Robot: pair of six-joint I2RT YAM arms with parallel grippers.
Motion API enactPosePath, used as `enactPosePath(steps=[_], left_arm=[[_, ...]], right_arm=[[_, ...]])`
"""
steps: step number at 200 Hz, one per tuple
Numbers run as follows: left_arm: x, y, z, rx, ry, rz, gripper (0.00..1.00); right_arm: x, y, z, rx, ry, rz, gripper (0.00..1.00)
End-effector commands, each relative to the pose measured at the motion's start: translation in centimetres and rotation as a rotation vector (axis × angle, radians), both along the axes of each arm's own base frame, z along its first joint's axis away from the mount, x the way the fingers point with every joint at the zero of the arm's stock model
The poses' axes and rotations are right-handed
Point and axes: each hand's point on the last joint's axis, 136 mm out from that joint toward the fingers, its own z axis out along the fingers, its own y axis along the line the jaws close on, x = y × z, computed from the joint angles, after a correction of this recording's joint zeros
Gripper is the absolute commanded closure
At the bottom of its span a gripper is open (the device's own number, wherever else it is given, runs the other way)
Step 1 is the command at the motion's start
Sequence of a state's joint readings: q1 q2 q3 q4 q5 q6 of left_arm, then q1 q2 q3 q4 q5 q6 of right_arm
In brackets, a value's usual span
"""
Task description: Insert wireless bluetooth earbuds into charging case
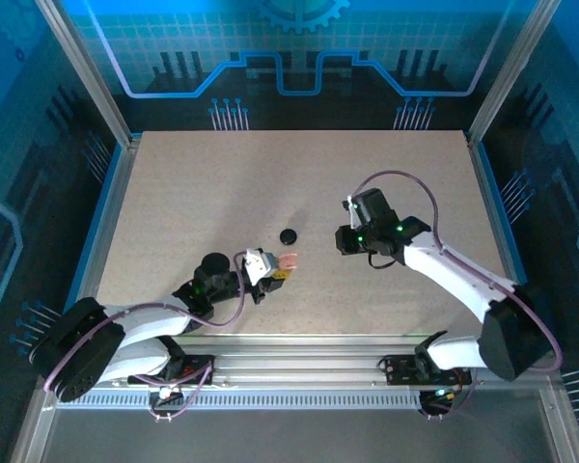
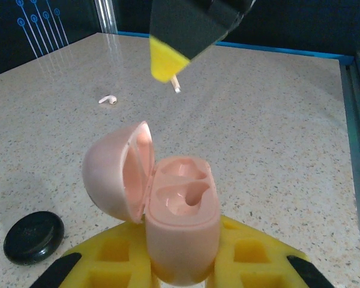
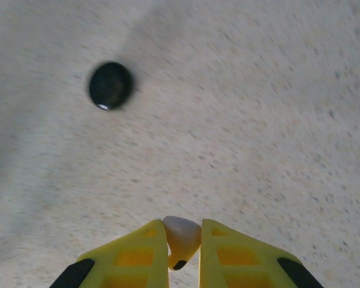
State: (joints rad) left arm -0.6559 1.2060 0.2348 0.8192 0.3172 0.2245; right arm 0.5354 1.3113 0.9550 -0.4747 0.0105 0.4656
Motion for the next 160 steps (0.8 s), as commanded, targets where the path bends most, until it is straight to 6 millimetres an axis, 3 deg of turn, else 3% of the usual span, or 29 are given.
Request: enactPosePath(steps=[1, 47, 52, 105, 160], left_arm=[[0.9, -0.9, 3.0, -0.079, -0.077, 0.001, 0.95], [1.4, -1.3, 4.0, -0.109, -0.094, 0.001, 0.95], [1.4, -1.3, 4.0, -0.111, -0.095, 0.003, 0.94], [1.7, -1.4, 4.9, -0.140, -0.098, 0.014, 0.94], [1.8, -1.3, 5.5, -0.162, -0.104, 0.025, 0.94]], right_arm=[[-0.1, 2.0, 3.0, 0.073, -0.132, 0.083, 0.85], [-1.7, 4.9, 7.9, 0.186, -0.328, 0.196, 0.84], [-2.2, 5.0, 7.1, 0.184, -0.322, 0.214, 0.84], [-4.4, 8.3, 9.7, 0.265, -0.423, 0.373, 0.81], [-6.1, 10.7, 10.1, 0.300, -0.450, 0.488, 0.80]])
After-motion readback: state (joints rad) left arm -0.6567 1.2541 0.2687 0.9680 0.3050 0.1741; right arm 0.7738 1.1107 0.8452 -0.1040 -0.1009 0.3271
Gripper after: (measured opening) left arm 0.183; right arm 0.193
